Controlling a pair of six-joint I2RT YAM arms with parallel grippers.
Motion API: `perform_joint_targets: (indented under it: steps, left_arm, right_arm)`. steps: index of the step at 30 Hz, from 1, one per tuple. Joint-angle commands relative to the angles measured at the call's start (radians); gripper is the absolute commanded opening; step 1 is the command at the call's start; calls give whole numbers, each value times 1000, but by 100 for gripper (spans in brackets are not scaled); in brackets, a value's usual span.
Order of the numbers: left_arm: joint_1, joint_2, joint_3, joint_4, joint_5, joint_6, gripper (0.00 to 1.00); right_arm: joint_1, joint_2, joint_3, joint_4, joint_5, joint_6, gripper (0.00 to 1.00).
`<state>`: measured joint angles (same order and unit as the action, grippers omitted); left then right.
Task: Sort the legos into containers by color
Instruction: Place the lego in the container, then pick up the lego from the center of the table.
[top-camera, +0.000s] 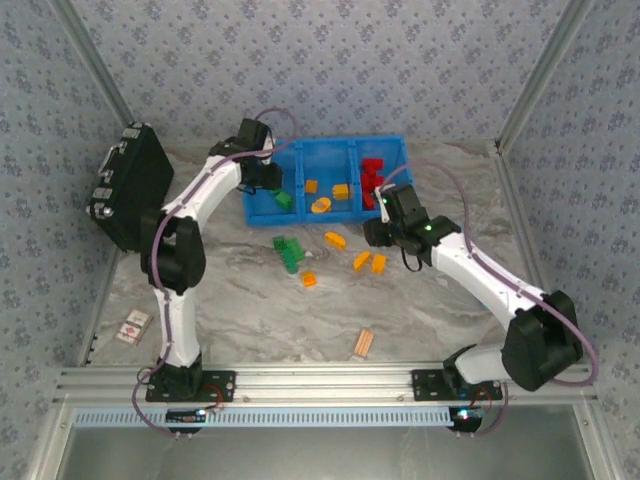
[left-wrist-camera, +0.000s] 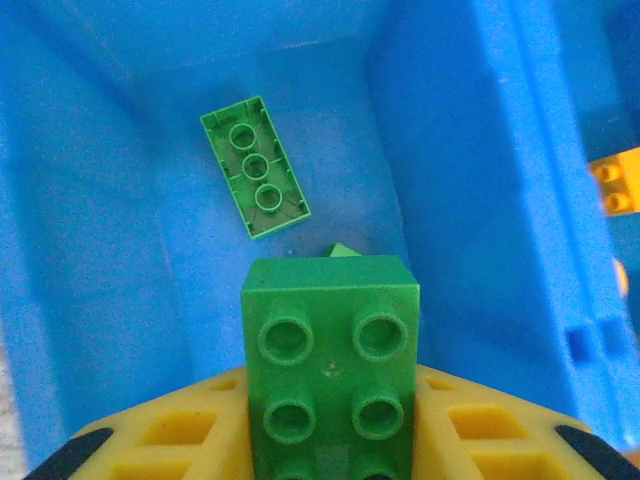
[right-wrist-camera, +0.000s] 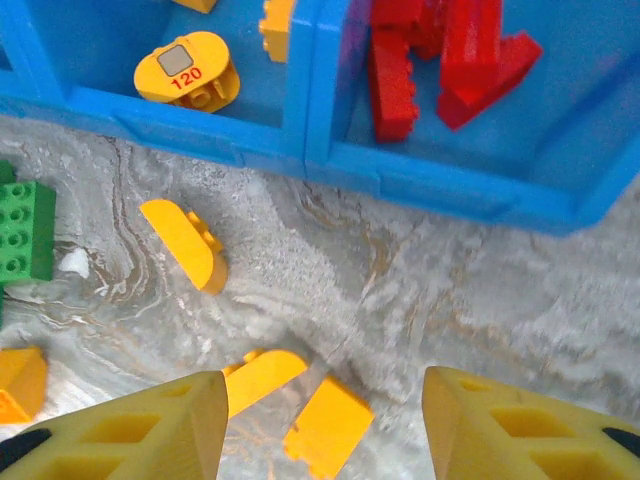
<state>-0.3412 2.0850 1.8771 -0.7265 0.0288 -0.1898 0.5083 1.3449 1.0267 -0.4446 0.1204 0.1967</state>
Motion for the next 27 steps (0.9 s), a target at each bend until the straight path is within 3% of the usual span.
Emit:
perform_joint_targets:
  steps: [1, 15, 27]
  left_arm:
    - [-1, 49, 67, -60, -8, 34, 36]
    - [1, 141, 134, -81, 1, 15, 43]
    - [-11, 54, 120, -94, -12, 19, 46]
  right_arm:
    - [4, -20, -35, -12, 9, 144, 57]
    - [-37, 130, -73, 0, -44, 278, 62]
    - [-40, 208, -114, 11, -66, 305, 63]
